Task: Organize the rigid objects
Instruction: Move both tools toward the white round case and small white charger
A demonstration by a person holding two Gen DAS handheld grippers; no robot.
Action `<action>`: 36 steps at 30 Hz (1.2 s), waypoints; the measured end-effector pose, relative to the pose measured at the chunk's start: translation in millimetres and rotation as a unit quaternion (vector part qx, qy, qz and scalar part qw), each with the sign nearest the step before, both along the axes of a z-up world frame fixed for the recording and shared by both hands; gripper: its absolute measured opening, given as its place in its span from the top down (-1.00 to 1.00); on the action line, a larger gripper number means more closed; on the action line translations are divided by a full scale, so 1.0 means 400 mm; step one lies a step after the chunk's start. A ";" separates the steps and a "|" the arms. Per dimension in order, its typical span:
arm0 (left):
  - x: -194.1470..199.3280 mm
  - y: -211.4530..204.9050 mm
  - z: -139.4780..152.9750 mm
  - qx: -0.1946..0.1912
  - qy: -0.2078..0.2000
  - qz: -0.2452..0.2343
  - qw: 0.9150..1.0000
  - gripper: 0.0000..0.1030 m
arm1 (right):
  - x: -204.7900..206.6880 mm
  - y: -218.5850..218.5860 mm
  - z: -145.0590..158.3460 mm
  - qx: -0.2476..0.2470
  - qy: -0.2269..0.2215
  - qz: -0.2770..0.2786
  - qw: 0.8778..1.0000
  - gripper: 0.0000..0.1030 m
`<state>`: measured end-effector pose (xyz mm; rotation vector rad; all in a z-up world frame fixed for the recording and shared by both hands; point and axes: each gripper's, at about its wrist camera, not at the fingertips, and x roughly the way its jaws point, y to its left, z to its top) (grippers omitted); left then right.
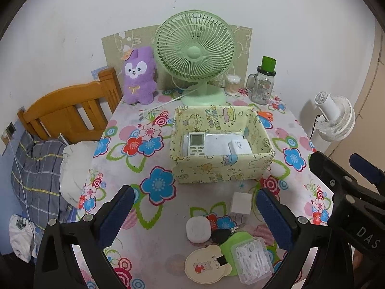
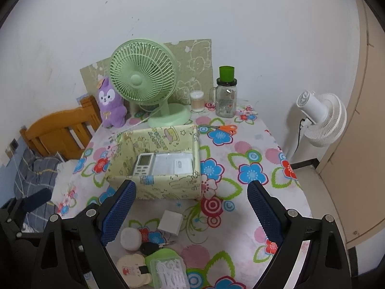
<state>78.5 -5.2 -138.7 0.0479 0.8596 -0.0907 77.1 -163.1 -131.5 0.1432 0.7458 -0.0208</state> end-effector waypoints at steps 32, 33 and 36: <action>-0.010 0.047 -0.269 0.010 0.062 0.018 0.998 -0.98 | 0.005 0.070 -0.248 -0.040 0.075 0.033 0.996 -0.85; -0.008 0.045 -0.276 0.011 0.063 0.016 0.998 -0.98 | 0.006 0.075 -0.256 -0.040 0.078 0.036 0.996 -0.85; 0.003 0.036 -0.304 0.022 0.065 0.010 0.998 -0.96 | 0.016 0.089 -0.284 -0.039 0.091 0.046 0.994 -0.85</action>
